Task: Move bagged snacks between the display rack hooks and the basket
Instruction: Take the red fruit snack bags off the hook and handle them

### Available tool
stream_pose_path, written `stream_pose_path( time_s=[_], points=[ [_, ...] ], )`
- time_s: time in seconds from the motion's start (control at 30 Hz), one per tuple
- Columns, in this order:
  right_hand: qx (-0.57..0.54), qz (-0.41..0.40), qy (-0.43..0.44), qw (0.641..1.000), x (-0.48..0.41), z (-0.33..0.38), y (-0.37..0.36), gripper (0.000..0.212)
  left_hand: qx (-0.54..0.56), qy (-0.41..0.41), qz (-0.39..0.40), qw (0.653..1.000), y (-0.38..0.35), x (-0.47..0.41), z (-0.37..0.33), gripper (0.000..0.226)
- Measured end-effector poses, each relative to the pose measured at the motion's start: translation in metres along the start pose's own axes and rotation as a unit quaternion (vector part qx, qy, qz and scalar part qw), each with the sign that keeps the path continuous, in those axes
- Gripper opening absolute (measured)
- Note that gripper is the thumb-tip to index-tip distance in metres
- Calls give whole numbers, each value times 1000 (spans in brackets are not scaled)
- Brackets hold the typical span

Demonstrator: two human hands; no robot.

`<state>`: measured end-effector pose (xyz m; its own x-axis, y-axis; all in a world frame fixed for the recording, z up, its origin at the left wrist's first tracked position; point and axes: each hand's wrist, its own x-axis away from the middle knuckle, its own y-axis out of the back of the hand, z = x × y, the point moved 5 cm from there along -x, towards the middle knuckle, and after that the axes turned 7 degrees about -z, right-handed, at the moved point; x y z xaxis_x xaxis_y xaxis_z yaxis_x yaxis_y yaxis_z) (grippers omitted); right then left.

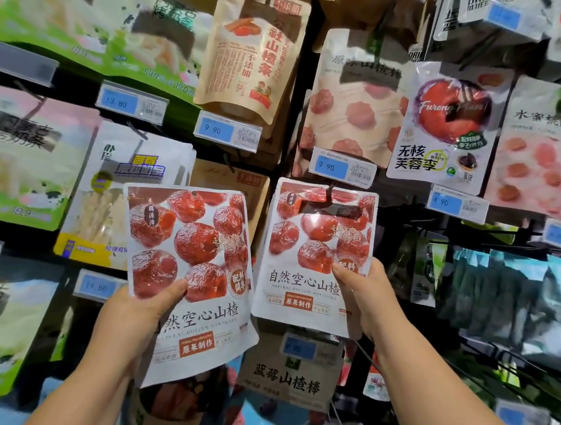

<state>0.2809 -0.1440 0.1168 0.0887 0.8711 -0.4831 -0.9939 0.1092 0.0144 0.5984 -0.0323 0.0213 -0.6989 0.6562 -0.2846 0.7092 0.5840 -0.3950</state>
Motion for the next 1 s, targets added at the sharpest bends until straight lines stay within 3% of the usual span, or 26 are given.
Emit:
stream_pose_path(
  time_s=[0.2,0.33,0.43,0.5,0.63,0.77,0.9,1.0],
  points=[
    [103,-99,49,988,12,6,13,59,12,-1,1,1000,-1,4,-7,11],
    [245,-157,141,946,27,19,16,78,36,4,4,999,0,5,-10,10],
    [319,-124,239,909,42,31,2,61,60,8,6,998,3,6,-16,12],
    [315,-48,277,906,51,36,-15,45,79,14,22,997,1,9,-20,12],
    [268,118,222,930,66,29,-50,35,132,48,77,987,-17,24,-29,14],
    [187,190,124,956,77,16,-61,66,153,80,122,977,-37,34,-29,13],
    [40,192,19,980,78,5,-52,55,131,88,157,975,-55,39,-27,19],
    [9,141,24,990,76,1,-34,60,108,94,195,970,-73,43,-26,33]
  ],
)
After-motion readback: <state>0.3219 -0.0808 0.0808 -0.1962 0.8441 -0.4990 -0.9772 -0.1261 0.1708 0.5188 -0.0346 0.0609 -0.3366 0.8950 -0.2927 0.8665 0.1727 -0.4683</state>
